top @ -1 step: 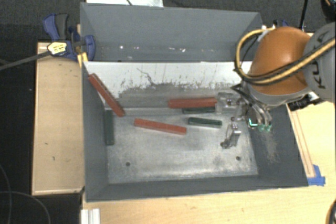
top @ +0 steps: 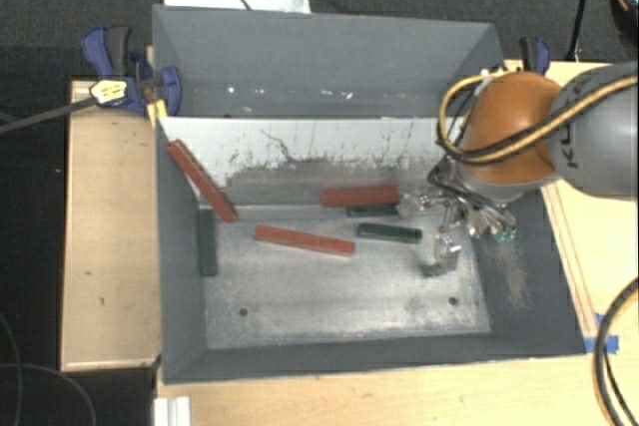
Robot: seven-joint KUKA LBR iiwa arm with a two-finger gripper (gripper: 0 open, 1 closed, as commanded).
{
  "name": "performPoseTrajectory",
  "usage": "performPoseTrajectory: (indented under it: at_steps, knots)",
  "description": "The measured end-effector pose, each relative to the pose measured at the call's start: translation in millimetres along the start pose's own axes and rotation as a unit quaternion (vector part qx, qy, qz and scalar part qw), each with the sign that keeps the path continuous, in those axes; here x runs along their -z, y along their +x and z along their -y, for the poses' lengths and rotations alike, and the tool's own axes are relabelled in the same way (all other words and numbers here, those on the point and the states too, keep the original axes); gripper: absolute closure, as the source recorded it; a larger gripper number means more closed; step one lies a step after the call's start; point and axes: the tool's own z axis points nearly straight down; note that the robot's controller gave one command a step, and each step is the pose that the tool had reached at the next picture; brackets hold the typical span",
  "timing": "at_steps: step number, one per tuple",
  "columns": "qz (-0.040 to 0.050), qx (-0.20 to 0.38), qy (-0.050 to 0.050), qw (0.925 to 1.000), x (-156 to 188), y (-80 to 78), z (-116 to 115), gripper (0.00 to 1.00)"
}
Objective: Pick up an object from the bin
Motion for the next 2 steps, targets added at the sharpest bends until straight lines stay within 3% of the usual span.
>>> performPoseTrajectory:
  at_steps: [1, 2]
  knots:
    - [0.0017, 0.000, 0.000, 1.0000, 2.3, -1.2, -0.3, 1.00]
    - [0.0044, 0.030, 0.003, 0.9995, 140.8, 11.3, 5.9, 1.00]
